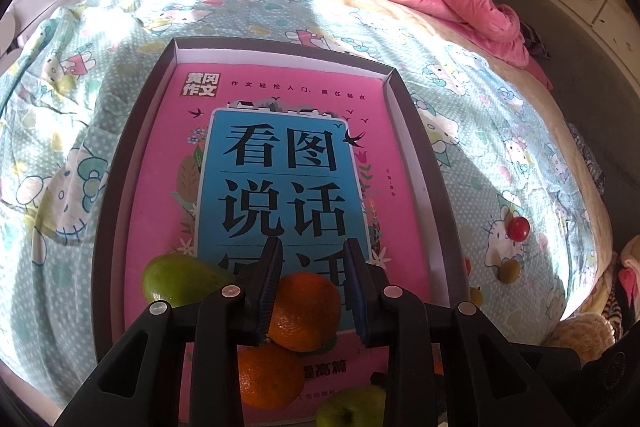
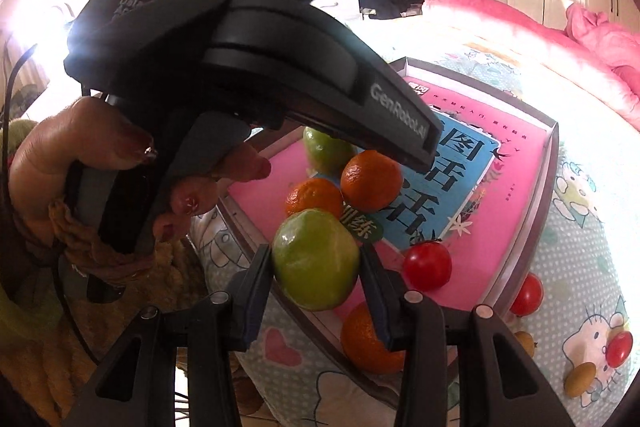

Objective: Organize fruits
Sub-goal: 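Lower both fruits onto the tray and open both tools, then move both tools back to the fruit left on the sheet, then grasp a small brown fruit with the left tool while the right tool grasps a small yellow fruit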

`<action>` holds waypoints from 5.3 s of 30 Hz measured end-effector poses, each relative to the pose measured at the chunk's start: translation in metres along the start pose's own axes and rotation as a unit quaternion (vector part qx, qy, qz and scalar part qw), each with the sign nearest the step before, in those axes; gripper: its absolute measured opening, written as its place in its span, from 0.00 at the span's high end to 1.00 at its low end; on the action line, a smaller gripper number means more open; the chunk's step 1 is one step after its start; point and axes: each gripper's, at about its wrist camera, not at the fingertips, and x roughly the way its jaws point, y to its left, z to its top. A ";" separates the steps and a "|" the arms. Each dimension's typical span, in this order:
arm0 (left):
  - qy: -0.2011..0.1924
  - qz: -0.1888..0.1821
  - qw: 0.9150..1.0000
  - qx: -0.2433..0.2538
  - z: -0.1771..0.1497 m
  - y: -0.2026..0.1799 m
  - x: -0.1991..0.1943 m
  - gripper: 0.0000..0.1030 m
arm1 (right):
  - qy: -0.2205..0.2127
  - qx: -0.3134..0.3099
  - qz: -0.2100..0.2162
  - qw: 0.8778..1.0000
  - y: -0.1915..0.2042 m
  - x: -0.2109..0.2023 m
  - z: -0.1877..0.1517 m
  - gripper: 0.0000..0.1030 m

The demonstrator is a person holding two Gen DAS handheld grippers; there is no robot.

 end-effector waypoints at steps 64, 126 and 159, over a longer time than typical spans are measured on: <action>-0.047 -0.031 0.998 0.016 0.001 -0.019 -0.022 0.28 | -0.053 0.075 -0.038 0.995 -0.052 -0.061 -0.009 0.44; -0.069 -0.058 0.988 0.125 -0.016 -0.095 -0.027 0.26 | -0.077 0.202 -0.145 0.966 -0.136 -0.131 -0.053 0.41; 0.056 -0.028 0.959 0.277 -0.063 -0.165 0.018 0.34 | -0.040 0.265 -0.162 0.950 -0.172 -0.135 -0.075 0.41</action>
